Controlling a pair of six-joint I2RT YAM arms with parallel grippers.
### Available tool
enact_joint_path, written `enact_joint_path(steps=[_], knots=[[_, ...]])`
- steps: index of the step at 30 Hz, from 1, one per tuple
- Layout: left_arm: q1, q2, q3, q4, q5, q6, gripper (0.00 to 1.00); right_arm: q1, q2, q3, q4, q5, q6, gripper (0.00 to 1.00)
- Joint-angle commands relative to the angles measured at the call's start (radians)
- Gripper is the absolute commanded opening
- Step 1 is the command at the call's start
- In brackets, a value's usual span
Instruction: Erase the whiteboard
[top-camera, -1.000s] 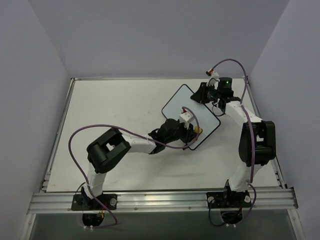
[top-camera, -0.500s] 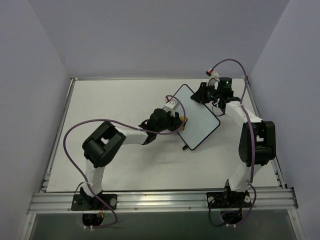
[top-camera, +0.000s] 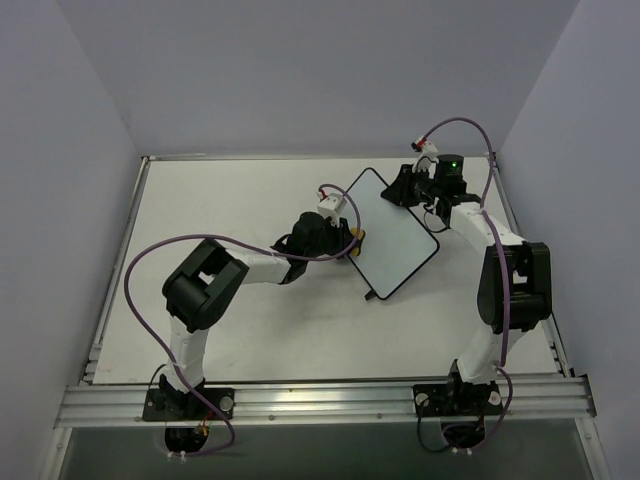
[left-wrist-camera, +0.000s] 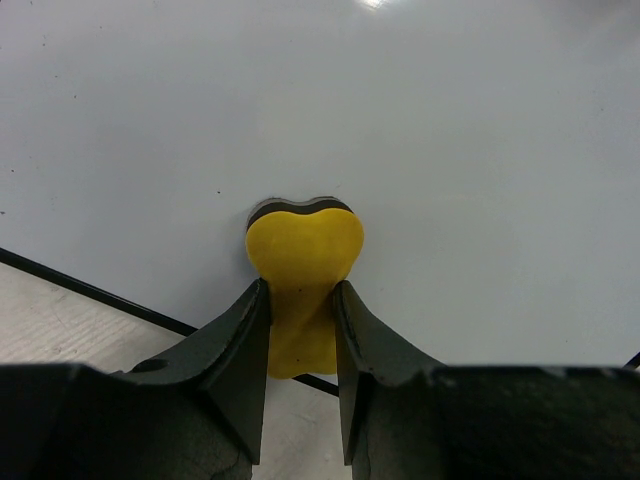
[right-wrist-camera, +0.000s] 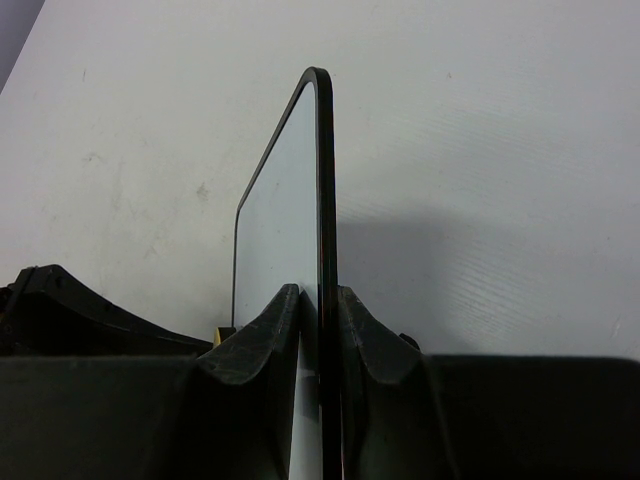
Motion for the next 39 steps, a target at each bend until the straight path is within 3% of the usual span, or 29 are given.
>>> enact_joint_path(steps=[1, 8, 16, 25, 39], knots=[[0.022, 0.029, 0.012, -0.078, -0.056, 0.010, 0.02, 0.051, -0.019, -0.032, -0.103, -0.038, -0.034, 0.00], [0.022, -0.052, -0.017, -0.053, -0.033, 0.041, 0.02, 0.051, -0.017, -0.023, -0.118, -0.020, -0.032, 0.02], [0.020, -0.146, -0.020, -0.084, -0.031, 0.067, 0.02, 0.051, -0.022, -0.020, -0.118, -0.005, -0.020, 0.42], [0.020, -0.186, -0.019, -0.099, -0.038, 0.073, 0.02, 0.051, -0.045, -0.019, -0.138, 0.047, -0.021, 0.67], [0.022, -0.207, 0.000, -0.131, -0.050, 0.085, 0.02, 0.049, -0.080, 0.009, -0.181, 0.112, -0.026, 0.78]])
